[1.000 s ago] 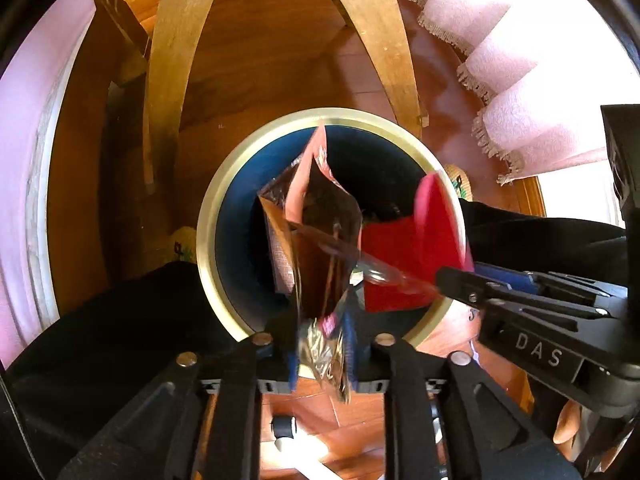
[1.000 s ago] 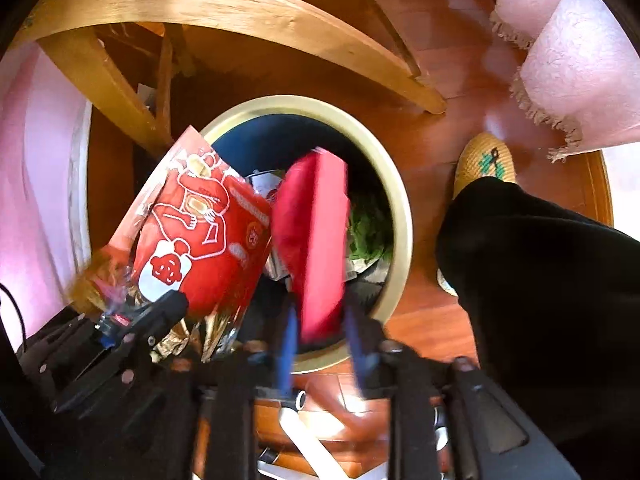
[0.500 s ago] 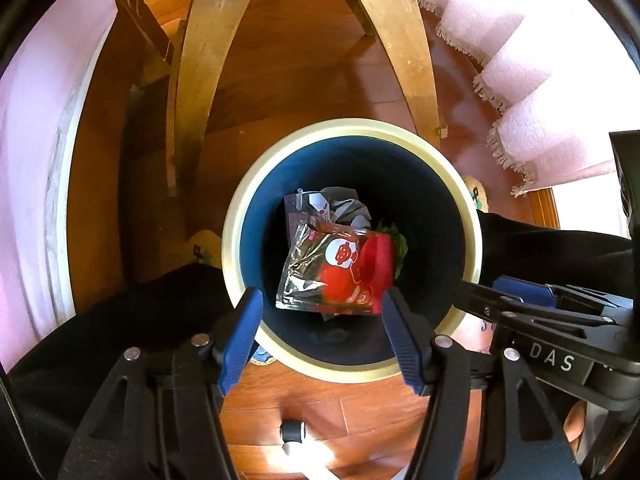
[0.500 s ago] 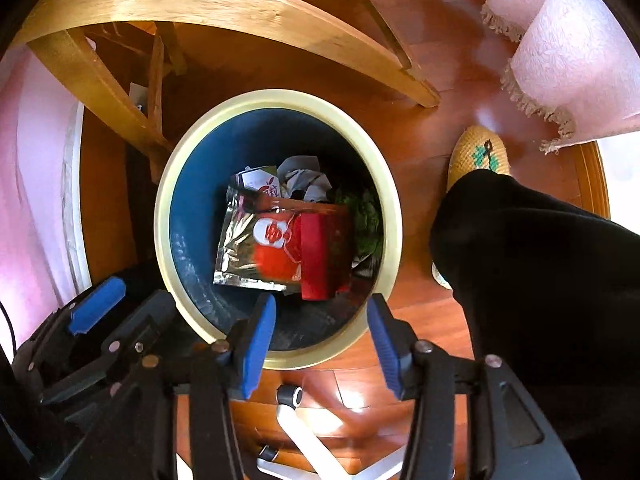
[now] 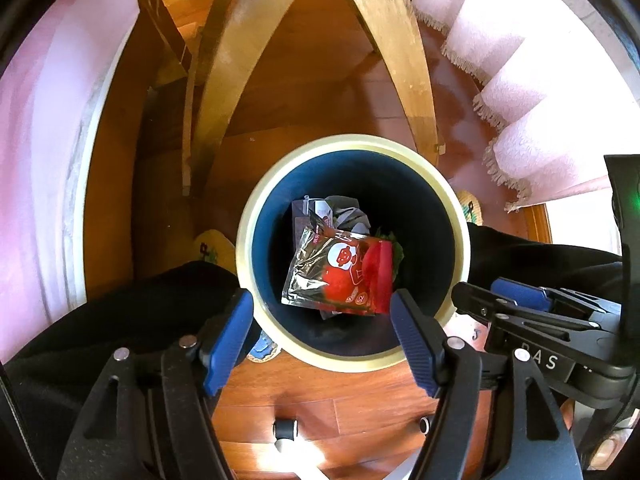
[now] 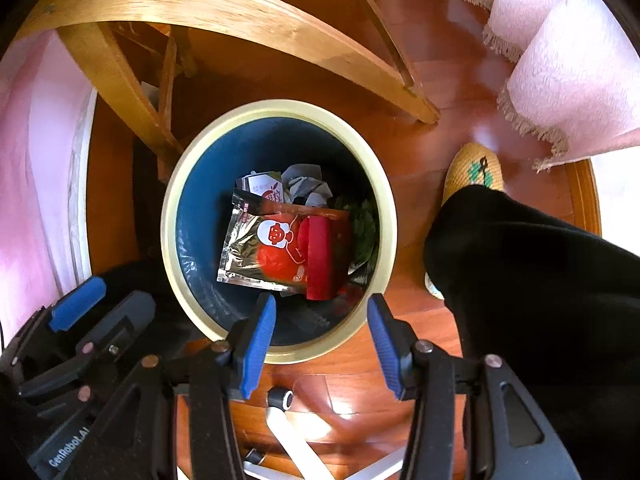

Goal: Collect trash

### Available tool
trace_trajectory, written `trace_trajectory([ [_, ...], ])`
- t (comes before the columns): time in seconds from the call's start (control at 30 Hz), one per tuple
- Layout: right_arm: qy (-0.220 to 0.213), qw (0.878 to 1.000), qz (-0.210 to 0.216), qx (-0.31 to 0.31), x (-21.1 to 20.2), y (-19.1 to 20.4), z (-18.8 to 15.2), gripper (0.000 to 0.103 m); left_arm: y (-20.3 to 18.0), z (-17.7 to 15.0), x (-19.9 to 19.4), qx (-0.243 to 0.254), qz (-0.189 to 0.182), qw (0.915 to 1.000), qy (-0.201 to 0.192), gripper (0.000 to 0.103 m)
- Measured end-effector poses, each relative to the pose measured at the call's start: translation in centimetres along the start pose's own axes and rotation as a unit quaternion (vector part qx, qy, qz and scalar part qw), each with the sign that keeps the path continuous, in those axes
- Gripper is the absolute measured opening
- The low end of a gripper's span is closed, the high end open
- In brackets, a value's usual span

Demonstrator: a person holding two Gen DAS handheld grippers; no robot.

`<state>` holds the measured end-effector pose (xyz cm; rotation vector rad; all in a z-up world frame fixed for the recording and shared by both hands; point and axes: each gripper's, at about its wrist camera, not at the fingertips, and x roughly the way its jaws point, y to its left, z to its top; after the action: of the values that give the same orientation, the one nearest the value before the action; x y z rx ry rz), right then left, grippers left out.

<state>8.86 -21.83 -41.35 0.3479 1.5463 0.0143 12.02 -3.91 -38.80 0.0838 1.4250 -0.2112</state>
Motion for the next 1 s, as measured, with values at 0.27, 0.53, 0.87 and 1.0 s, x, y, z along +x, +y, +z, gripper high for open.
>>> trace_trajectory([
  [0.27, -0.033, 0.999, 0.007, -0.028, -3.3, 0.9, -1.7, 0.048, 0.0, -2.0, -3.3, -0.005, -0.002, 1.0, -0.004, 0.078],
  [0.53, -0.049, 0.997, 0.007, -0.065, -7.7, 2.0, -4.4, 0.048, -0.6, -4.3, -8.4, 0.023, -0.002, 0.9993, -0.029, 0.078],
  [0.87, -0.128, 0.981, -0.012, -0.147, -17.6, 4.1, -6.2, 0.048, 1.1, -4.2, -18.3, 0.056, 0.023, 0.992, -0.111, 0.078],
  [1.0, -0.17, 0.971, 0.007, -0.167, -22.8, 5.4, -6.6, 0.048, 1.5, -3.7, -23.8, 0.048, 0.029, 0.9854, -0.161, 0.078],
])
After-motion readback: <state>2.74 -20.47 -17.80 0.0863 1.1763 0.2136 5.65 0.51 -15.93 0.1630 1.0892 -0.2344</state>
